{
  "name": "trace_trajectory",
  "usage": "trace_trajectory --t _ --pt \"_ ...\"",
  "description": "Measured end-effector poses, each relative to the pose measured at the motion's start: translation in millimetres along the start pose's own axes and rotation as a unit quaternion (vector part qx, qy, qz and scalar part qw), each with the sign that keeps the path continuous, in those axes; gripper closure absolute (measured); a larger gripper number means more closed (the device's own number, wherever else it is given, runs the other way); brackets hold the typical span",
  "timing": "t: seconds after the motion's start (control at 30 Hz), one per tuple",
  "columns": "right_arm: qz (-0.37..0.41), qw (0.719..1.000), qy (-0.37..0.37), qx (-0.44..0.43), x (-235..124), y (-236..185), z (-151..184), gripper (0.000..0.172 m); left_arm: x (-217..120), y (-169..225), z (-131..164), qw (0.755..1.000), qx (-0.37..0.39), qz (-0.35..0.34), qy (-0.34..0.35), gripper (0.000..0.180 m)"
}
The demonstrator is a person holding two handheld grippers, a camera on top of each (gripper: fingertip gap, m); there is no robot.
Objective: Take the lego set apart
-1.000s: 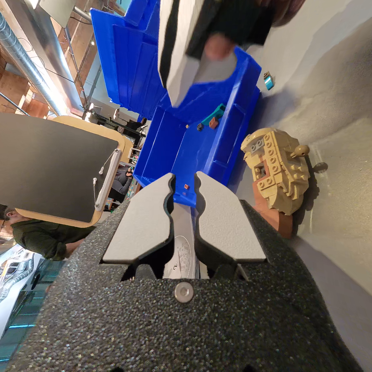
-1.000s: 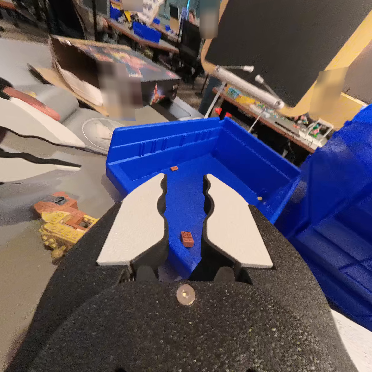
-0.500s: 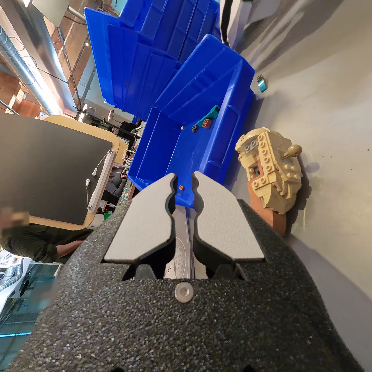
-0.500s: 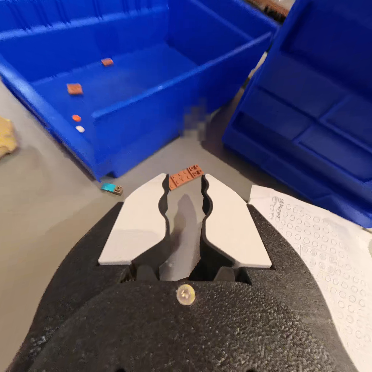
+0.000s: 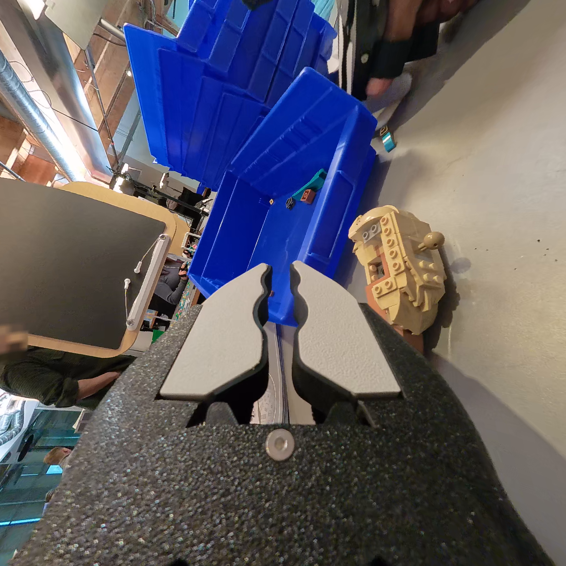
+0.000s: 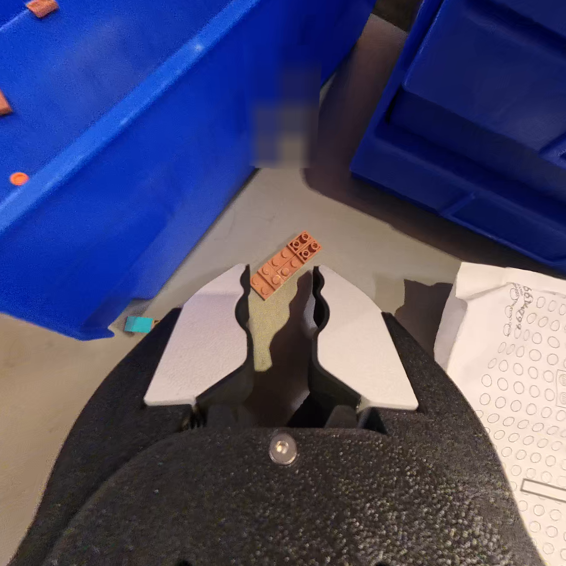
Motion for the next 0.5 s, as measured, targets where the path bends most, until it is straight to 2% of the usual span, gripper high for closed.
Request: trace_trajectory --t 0.1,0.2,0.4,0.5 --pt "-0.006 1.0 -0.004 0.004 2.2 -2.1 -1.9 0.139 -0.4 0.8 -1.6 1.0 0.002 0.001 0.002 0.171" --pt "-0.004 1.0 -0.01 0.003 1.1 1.7 1.3 0.153 -1.0 0.8 -2.4 1.0 0.004 0.0 0.004 0.171" --pt "-0.014 1.0 -0.017 -0.003 -7.7 9.1 11.7 0.155 -3.2 -1.4 -3.0 1.0 0.003 -0.004 0.009 0.173" --pt "-0.021 1.0 0.005 0.013 -18.7 13.3 10.0 0.155 -3.8 -1.5 -3.2 1.0 -0.001 -0.002 0.013 0.173"
Point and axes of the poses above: each gripper's, where its closed fingertips meet, x out along the fingers, z out of its underside, y = z × x across the jaws, the point moved 2 cm from there along -x, back along the fingers, and after that the axes turned 13 degrees about z, right-handed, at the moved point
